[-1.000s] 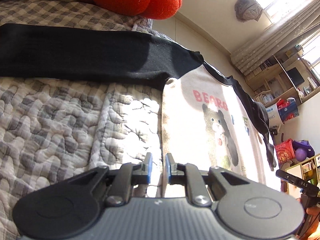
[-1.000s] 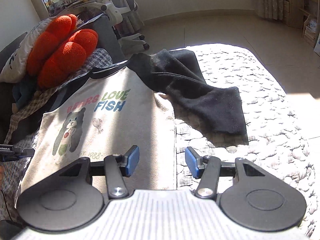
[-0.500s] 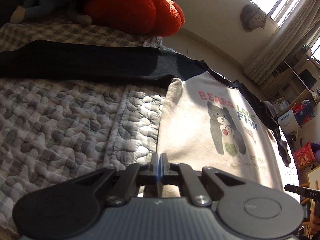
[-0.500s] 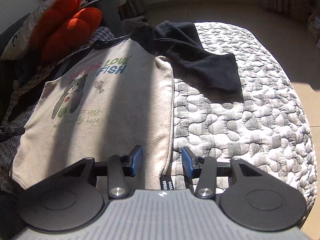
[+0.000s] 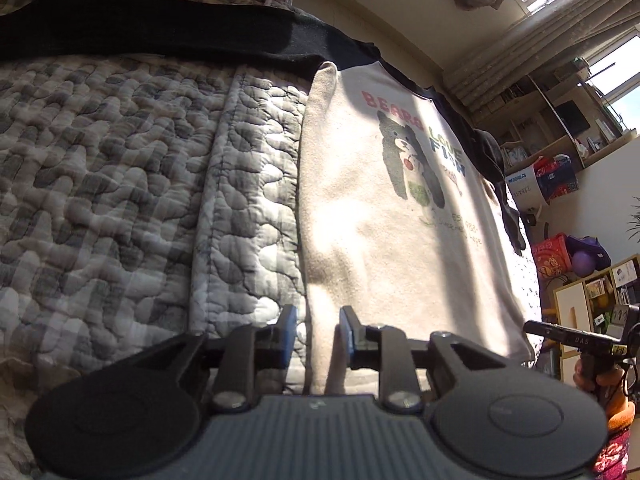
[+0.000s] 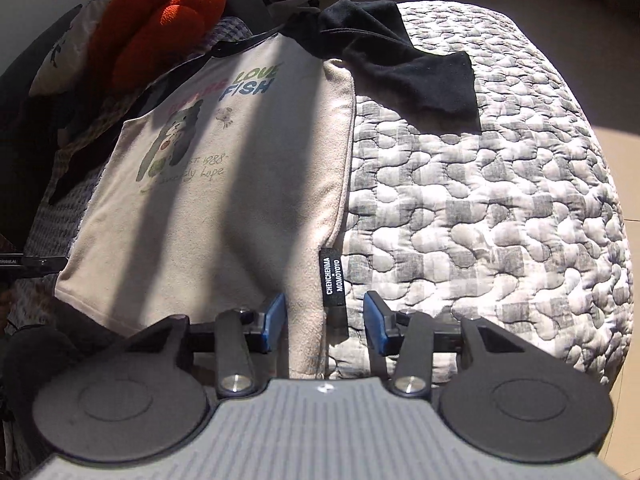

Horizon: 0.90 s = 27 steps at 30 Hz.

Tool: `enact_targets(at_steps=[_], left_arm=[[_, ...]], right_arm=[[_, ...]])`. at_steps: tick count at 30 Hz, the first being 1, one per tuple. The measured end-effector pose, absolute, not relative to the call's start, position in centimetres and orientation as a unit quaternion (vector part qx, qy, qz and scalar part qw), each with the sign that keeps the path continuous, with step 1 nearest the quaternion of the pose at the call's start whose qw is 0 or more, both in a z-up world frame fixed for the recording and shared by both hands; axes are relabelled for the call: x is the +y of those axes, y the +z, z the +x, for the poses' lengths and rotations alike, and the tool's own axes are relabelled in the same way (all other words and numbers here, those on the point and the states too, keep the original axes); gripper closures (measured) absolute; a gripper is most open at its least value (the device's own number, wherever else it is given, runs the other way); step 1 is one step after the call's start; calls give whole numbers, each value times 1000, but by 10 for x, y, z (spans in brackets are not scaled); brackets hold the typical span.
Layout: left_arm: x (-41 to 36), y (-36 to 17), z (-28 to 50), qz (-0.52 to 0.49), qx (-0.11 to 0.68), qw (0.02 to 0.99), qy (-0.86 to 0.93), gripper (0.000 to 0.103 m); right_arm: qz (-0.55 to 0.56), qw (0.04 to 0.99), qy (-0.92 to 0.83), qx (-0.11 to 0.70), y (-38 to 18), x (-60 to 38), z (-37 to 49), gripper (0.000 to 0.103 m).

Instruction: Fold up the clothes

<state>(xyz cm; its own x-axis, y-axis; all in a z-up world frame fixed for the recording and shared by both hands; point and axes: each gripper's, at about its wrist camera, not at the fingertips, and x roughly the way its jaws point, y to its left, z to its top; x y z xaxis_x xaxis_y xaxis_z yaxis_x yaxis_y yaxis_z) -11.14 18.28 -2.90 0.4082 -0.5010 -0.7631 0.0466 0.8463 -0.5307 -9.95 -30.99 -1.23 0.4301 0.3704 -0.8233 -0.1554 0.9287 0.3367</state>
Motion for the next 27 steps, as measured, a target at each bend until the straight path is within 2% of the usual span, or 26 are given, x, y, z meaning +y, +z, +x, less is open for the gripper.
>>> enact_targets(at_steps=[1,2,3,4,5,9,12,15,18,19,21,24,25,26,27], left_arm=[[181,-29,-114,-215,519,809,-172,80],[180,-29,-116,-212,522,808,-171,81],[178,-30,-117,-209,525,807,-169,89],[176,-30,-118,-207,528,806,-167,98],[175,-29,-121,-201,526,811,-162,99],[178,-4,-138,-193,491,836,-153,99],[179,-5,-144,-173,505,833,-145,99],[172,-18,-140,-139,528,826,-138,98],[169,-16,-136,-118,533,826,-139,95],[170,-10,-136,-112,527,831,-137,88],[171,2,-135,-84,508,849,-118,72],[169,14,-126,-66,464,877,-103,63],[167,16,-120,-70,452,883,-105,59],[161,17,-115,-70,441,888,-110,57],[154,17,-109,-67,432,892,-117,52]], right_arm=[[104,840,162,508,-12,-310,-103,55],[101,840,165,507,-12,-310,-106,60],[98,840,168,506,-13,-310,-108,67],[100,838,172,508,-13,-310,-109,82],[102,836,175,510,-13,-309,-110,93],[105,849,174,489,2,-315,-120,94],[93,855,176,478,12,-317,-125,94],[79,844,175,501,-1,-310,-119,94],[73,838,167,514,-11,-306,-113,93],[71,842,169,507,-8,-306,-114,87],[55,855,162,489,3,-306,-116,85],[54,870,153,465,14,-305,-109,82],[55,875,149,457,16,-301,-104,76],[54,880,148,448,18,-297,-99,60],[53,885,148,438,19,-293,-95,53]])
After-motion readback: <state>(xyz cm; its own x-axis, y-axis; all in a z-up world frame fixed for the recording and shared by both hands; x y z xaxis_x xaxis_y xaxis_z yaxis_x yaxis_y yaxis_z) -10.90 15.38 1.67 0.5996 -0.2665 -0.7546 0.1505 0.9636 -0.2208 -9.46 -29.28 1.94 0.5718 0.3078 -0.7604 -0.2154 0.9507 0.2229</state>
